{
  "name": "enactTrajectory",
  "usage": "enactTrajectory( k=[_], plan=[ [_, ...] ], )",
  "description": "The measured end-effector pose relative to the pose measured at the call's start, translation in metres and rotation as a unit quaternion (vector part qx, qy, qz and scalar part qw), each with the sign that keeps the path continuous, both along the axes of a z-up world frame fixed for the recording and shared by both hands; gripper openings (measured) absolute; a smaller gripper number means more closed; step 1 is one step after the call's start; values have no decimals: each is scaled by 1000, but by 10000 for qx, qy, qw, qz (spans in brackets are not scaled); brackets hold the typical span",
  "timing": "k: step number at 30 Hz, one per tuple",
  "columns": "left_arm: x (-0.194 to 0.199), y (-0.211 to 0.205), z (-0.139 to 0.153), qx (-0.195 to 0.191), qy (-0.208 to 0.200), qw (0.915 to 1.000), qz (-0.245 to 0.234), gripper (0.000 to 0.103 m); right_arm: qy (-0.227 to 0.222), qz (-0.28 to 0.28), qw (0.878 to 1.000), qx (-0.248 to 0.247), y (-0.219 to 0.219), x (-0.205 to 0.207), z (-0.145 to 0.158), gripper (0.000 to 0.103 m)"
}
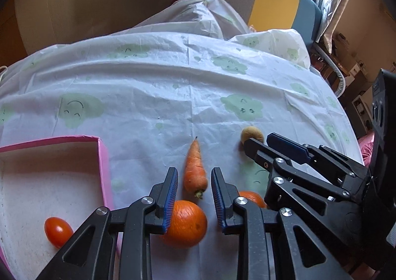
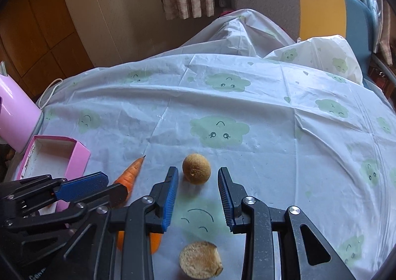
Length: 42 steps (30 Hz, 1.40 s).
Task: Organize fruits
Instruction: 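Grasp the carrot with the left gripper while the right gripper grasps another small brown fruit, then place the carrot in the tray with the left gripper while the right gripper places the brown fruit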
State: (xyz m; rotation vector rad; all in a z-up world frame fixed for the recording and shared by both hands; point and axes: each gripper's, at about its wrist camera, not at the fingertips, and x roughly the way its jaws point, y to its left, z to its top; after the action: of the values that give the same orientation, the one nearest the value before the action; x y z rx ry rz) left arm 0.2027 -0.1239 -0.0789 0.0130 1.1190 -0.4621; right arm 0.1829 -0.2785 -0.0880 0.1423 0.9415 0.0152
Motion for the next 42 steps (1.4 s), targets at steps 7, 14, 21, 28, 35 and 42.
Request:
enactTrajectory(
  k=[7, 14, 21, 28, 35, 42],
  plan=[
    [0, -5, -4, 38, -66, 9999, -95, 21, 50, 67, 10000, -43, 3, 6, -7, 25],
    [-7, -1, 8, -56, -234, 9997, -35, 21, -17, -46, 10000, 37, -3, -4, 0, 25],
    [-23, 7, 33, -155, -499, 9986, 58, 21, -202, -105, 9997, 20, -2, -18, 18, 25],
    [-49, 26, 56, -202, -763, 9965, 279, 21, -420, -44, 9991, 11, 10, -39, 38, 25],
    [-77, 49, 77, -200, -1100, 9928, 418, 21, -561, 76, 9984, 39, 28, -65, 49, 25],
    [-101, 74, 90, -341, -1234, 9901, 572, 21, -632, 287, 9975, 103, 52, -89, 56, 25]
  ],
)
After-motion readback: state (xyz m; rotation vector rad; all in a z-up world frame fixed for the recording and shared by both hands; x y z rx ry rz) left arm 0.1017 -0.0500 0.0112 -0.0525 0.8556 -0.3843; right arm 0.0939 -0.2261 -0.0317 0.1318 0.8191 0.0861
